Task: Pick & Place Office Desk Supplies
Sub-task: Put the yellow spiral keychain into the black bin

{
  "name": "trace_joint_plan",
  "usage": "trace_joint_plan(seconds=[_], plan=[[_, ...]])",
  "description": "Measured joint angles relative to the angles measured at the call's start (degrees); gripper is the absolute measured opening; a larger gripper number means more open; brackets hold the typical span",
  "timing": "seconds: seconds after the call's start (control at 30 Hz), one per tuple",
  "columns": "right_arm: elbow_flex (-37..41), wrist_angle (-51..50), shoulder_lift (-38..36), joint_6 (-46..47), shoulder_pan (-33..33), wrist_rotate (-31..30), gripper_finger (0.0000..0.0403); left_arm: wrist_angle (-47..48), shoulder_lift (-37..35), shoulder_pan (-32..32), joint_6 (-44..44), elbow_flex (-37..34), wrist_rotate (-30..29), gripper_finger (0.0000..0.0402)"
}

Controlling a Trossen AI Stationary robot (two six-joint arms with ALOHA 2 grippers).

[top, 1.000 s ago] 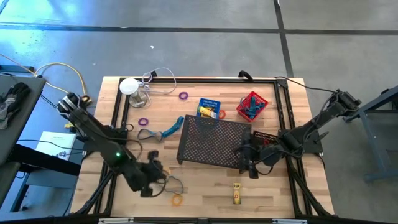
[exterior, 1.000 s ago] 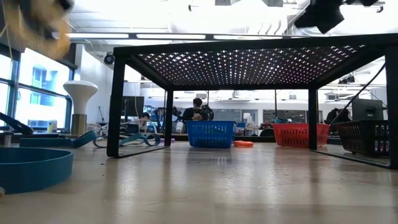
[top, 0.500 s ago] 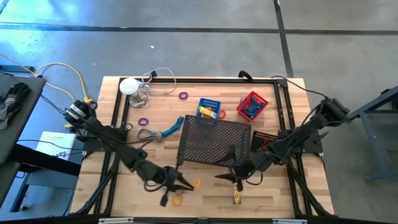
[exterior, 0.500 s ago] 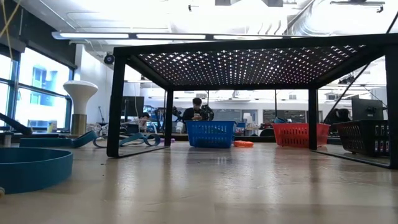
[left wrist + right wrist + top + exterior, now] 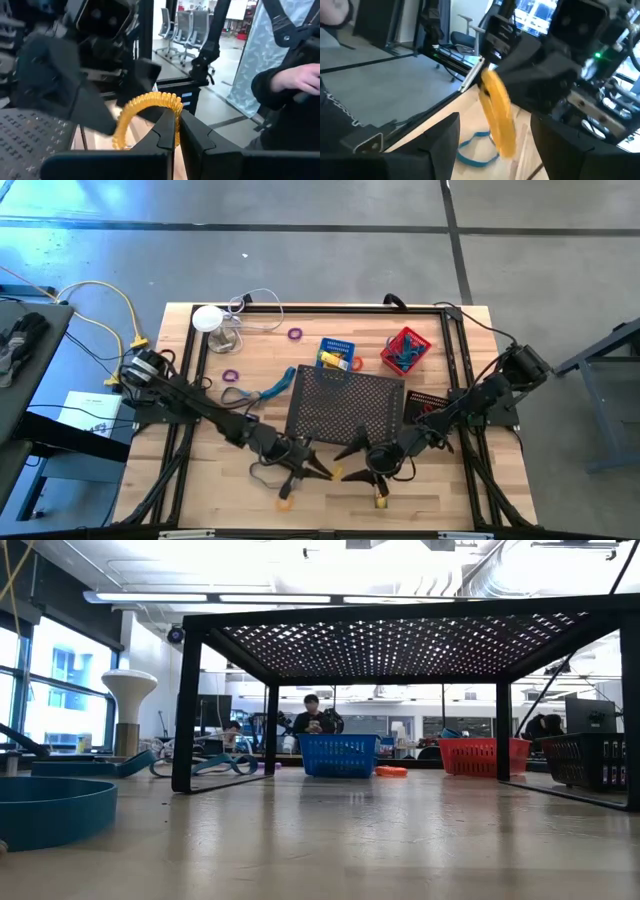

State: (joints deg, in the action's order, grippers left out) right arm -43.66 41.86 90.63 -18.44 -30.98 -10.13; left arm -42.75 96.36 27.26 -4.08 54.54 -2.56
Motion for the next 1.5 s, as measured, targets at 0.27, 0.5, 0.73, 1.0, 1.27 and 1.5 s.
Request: trace_joint_plan(seconds=[0.27, 0.5, 0.73, 1.0, 1.27, 1.5], plan=[[0.0, -0.26, -0.02, 0.07, 0.02, -0.25, 0.0145, 0.03, -0.01, -1.04, 1.1, 0.0, 0.06, 0.0005], [0.0, -1.24, -0.02, -2.97, 0.02, -0.27, 0.0017, 0.44, -0.01, -1.0, 1.78, 0.0, -0.51, 0.0005], [0.0, -2.85, -0.04, -2.32, -0.52, -0.27, 0.0013, 0.51, -0.03, 0.16, 6.82, 0.0, -2.48, 0.0048], [-1.61, -26.59, -3.34, 13.59, -6.59, -8.39, 0.001, 0.77, -0.05, 2.64, 6.39, 0.0, -3.77, 0.0149], [-5.17, -55.08, -9.82, 48.05, -17.23, -3.56, 0.001, 3.67, -0.09, 3.11, 6.24, 0.02, -3.75, 0.0162], [-5.1, -84.67, -13.64, 87.07, -22.92, -6.77, 0.0011, 8.98, -0.09, 3.35, 3.8, 0.04, -3.74, 0.0162]])
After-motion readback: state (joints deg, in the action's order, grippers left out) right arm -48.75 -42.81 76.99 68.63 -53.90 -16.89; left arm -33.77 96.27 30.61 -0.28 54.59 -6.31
